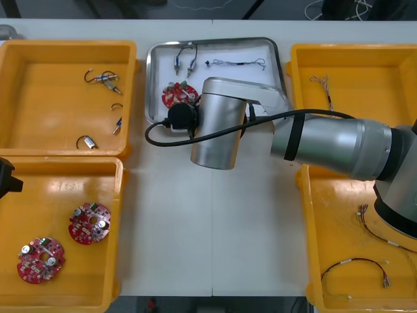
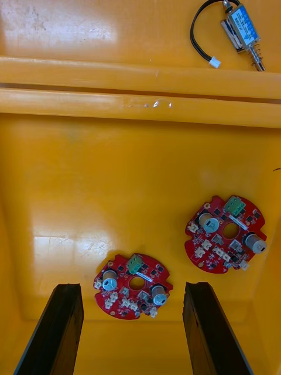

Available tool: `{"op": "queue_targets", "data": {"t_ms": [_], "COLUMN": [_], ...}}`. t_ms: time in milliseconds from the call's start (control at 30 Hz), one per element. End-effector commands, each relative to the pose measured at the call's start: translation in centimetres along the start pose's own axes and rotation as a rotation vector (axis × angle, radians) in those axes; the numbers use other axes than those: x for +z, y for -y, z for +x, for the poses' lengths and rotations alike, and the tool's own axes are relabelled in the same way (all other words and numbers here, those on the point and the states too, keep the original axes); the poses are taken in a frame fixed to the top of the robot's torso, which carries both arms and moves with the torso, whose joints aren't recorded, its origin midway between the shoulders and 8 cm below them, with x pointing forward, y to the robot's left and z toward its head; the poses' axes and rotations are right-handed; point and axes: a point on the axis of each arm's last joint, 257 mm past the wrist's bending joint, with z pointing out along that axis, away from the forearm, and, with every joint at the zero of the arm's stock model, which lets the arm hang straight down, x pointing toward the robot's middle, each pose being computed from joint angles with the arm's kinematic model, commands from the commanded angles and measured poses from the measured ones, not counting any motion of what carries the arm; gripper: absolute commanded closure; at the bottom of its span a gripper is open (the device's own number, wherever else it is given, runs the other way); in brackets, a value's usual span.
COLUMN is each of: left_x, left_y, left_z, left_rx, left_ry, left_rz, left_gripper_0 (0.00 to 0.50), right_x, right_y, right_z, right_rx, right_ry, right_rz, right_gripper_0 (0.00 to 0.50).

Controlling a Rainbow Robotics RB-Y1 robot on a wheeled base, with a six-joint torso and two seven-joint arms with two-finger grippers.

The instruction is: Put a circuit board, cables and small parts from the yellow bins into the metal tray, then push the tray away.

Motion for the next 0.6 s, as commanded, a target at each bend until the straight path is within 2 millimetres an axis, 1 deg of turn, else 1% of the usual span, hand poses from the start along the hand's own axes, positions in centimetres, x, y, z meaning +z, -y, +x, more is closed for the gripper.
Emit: {"op": "queue_targets", "data": {"t_ms": [33, 333, 600], "left_x": [-1.5, -1.5, -1.5], "left_y": [-1.2, -1.2, -1.2], "left_z": [-0.7, -0.7, -0.7], "left_rx": [0.053, 0.053, 0.053], "left_ry": [0.038, 0.038, 0.038], "left_rz": [-0.037, -0.037, -0.037], "left_gripper_0": [0.0, 0.0, 0.0], "right_x": [-1.2, -0.2, 0.7], "right_y": [4.1, 6.0, 6.8], "right_z": [-2.2, -2.4, -2.2], "right_rx": [-0.054, -0.022, 0.023], "right_ry": [0.035, 0.024, 0.018], "right_rz": [0.087, 0.111, 0.114], "right_gripper_0": [0.5, 0.5, 0.5]}}
